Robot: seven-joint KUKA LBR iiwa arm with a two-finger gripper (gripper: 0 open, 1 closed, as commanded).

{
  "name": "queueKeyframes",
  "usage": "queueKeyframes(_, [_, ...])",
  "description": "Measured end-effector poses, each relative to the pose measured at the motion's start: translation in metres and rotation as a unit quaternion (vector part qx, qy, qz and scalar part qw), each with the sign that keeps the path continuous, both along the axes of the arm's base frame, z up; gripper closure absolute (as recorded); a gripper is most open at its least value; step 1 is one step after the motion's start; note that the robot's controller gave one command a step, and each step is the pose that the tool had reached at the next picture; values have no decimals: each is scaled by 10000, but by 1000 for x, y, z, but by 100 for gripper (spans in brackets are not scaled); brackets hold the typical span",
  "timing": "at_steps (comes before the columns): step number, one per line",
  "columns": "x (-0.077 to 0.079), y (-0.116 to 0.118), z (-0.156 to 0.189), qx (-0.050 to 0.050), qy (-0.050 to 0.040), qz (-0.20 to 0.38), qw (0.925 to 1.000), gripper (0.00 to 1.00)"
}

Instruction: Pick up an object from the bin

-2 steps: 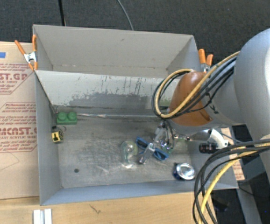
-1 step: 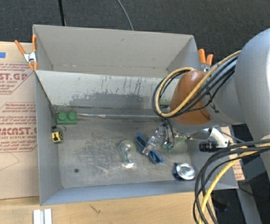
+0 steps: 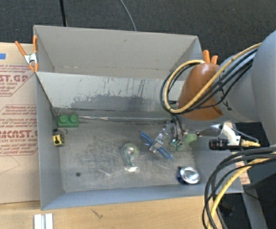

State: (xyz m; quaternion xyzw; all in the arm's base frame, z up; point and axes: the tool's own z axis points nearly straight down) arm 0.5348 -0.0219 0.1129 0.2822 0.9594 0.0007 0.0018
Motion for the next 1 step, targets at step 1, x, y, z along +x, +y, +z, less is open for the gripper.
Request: queueKeyframes(1, [1, 0, 23, 0, 4, 6, 10000, 100])
